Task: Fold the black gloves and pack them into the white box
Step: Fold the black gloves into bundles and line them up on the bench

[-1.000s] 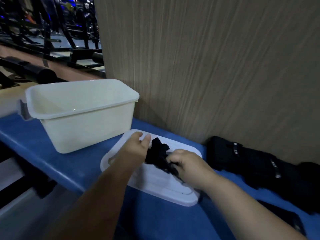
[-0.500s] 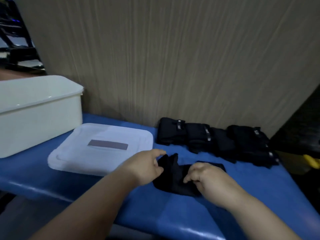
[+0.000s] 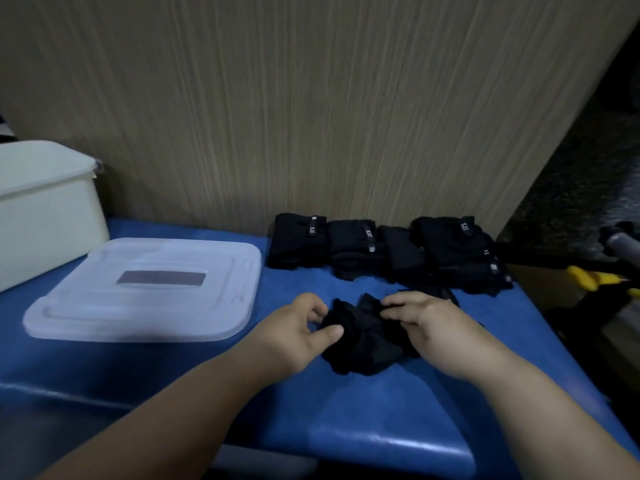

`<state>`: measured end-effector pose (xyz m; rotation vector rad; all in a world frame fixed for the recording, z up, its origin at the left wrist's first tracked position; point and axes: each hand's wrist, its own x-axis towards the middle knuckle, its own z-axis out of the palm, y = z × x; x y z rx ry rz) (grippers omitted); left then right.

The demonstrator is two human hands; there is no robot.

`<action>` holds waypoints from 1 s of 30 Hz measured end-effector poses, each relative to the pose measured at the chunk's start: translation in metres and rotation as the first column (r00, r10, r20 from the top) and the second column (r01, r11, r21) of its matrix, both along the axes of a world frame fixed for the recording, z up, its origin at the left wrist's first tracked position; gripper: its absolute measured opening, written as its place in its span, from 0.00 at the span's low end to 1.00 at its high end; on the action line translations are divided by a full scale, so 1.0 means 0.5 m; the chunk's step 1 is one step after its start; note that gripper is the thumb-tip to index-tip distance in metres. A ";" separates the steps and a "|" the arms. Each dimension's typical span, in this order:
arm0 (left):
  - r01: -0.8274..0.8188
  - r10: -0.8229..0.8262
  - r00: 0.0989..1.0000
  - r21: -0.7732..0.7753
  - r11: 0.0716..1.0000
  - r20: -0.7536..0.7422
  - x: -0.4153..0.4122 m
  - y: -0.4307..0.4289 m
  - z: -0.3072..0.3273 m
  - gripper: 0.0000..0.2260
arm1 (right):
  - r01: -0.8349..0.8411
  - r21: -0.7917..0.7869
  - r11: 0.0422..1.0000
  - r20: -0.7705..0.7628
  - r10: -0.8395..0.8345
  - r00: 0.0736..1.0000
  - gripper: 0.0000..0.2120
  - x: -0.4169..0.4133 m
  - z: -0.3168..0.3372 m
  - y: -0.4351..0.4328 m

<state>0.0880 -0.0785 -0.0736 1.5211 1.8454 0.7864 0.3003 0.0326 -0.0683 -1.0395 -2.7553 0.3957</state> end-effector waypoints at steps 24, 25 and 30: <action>-0.066 0.068 0.997 0.078 0.995 -0.022 0.001 0.006 -0.013 0.16 | 0.076 -0.093 0.993 -0.205 -0.094 0.974 0.13 -0.034 -0.005 -0.026; -0.080 0.085 0.995 0.095 0.992 -0.047 -0.001 0.005 -0.013 0.16 | 0.077 -0.092 0.993 -0.182 -0.093 0.979 0.13 -0.033 -0.005 -0.026; -0.012 0.011 1.000 0.084 0.996 0.011 -0.006 0.001 -0.015 0.12 | 0.077 0.039 0.996 -0.221 -0.067 0.973 0.11 -0.035 -0.001 -0.036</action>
